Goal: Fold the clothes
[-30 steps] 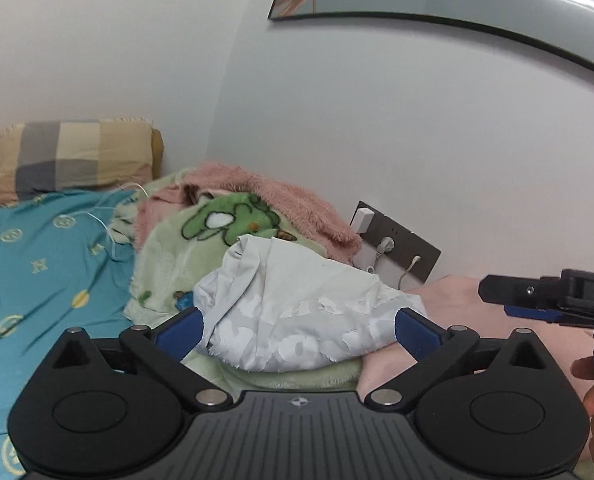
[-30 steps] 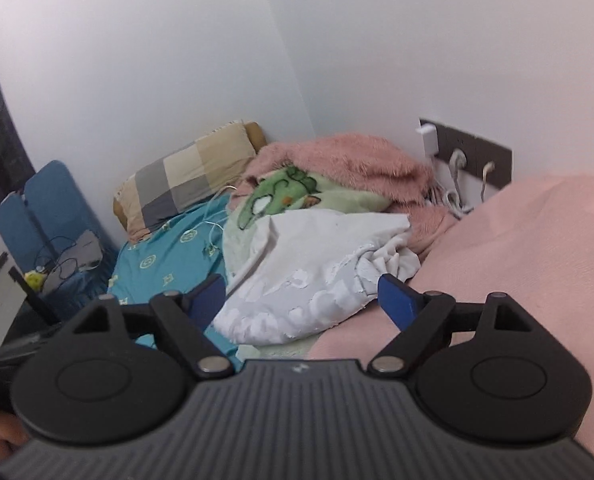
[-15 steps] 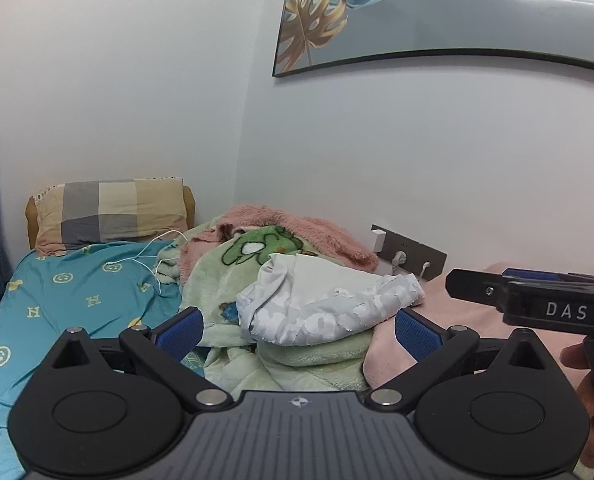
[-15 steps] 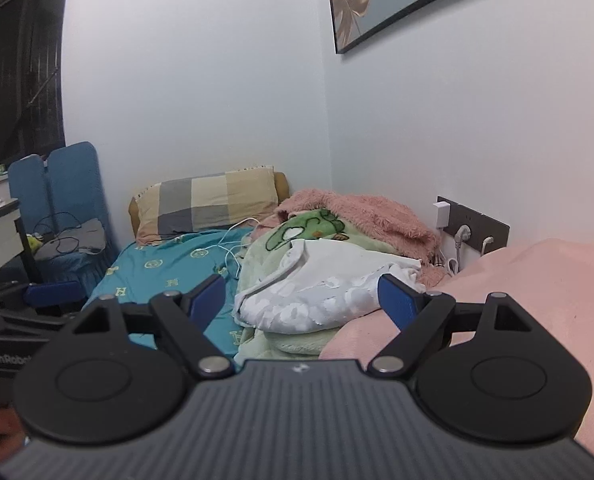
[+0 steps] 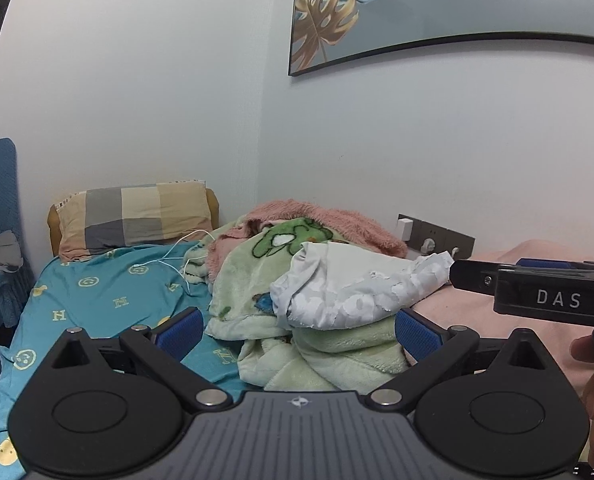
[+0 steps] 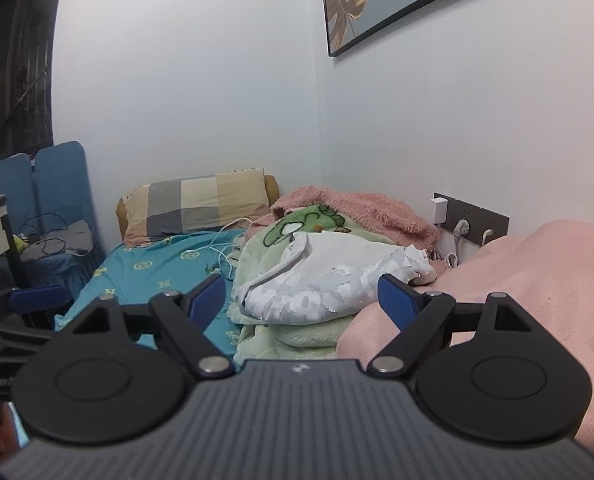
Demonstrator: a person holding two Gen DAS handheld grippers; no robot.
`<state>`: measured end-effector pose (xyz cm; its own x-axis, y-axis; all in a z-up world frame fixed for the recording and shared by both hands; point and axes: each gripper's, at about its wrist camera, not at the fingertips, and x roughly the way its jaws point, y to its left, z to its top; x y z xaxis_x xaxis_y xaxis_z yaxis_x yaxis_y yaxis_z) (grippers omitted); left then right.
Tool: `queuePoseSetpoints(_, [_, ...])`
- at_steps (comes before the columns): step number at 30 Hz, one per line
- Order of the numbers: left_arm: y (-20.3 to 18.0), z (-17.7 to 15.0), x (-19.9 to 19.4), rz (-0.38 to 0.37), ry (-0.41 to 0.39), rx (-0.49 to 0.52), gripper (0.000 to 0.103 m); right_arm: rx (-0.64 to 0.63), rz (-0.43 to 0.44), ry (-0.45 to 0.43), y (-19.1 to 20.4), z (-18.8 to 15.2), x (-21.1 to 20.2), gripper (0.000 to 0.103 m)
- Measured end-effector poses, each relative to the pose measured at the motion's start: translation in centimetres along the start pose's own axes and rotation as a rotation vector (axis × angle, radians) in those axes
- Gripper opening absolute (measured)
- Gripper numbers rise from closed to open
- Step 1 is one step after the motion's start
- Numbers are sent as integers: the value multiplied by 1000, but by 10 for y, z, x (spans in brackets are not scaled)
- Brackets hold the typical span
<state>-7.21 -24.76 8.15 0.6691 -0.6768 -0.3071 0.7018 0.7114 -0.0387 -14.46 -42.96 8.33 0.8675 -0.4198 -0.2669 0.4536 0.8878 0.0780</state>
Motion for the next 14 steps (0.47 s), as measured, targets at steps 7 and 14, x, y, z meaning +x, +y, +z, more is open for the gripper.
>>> queuePoseSetpoints(7, [7,0,-4,6,-15,-11,103,-10,-5,32,9,-8,6,85])
queuePoseSetpoints(14, [7,1,-9,-6,-21,-10,103,-30,-19,32,15,-8,1,85])
